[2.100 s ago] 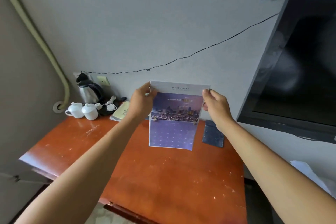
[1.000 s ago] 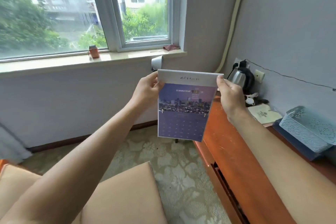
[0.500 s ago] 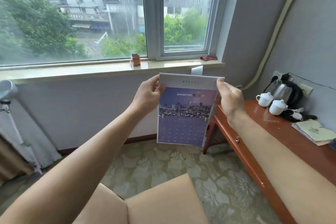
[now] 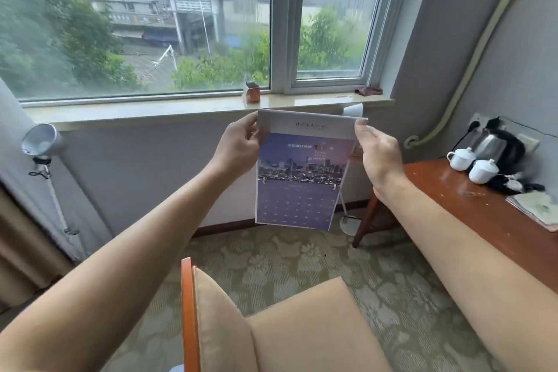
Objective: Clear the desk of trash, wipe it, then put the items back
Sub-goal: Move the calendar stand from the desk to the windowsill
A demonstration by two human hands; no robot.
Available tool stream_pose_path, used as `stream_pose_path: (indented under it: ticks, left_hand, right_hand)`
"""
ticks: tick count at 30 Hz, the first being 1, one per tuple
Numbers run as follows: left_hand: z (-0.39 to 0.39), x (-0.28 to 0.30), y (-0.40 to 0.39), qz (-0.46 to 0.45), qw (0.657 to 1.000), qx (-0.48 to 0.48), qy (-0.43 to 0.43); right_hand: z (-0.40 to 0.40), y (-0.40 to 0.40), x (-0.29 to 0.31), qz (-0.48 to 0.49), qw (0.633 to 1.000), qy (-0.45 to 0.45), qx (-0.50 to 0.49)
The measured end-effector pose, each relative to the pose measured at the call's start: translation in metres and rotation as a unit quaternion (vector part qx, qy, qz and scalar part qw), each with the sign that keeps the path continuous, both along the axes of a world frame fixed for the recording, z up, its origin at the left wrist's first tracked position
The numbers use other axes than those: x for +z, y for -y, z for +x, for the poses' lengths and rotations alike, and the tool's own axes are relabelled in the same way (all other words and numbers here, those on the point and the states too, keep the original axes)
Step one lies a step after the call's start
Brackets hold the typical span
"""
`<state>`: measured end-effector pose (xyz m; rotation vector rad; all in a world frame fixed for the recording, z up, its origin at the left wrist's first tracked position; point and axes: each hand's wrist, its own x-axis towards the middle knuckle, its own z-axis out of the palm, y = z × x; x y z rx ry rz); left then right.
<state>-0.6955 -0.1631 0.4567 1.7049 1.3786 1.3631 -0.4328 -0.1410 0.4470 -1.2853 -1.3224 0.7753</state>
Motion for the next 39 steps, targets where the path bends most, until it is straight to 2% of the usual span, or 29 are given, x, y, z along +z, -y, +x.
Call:
stream_pose_path:
  ticks: [9,20,24,33,39]
  left_hand:
    - [0.024,0.004,0.031,0.002,1.0,-0.001,-0.009]
    - [0.098,-0.004,0.004,-0.011,0.999,-0.037,0.014]
    - [0.15,-0.01,-0.008,-0.015,0.999,-0.032,0.011]
    - [0.315,-0.021,-0.043,-0.032,0.998,0.03,0.039]
    - [0.388,-0.014,-0.059,-0.037,0.997,0.052,0.036]
  right_hand:
    - [0.025,0.025,0.004,0.006,1.0,-0.018,0.018]
    - [0.092,0.02,-0.007,-0.02,0.998,-0.049,-0.028]
    - [0.144,0.001,-0.016,-0.035,0.997,-0.055,-0.034]
    - [0.307,-0.05,-0.018,-0.046,0.998,-0.03,0.043]
    - [0.383,-0.081,-0.011,-0.046,0.997,-0.016,0.068]
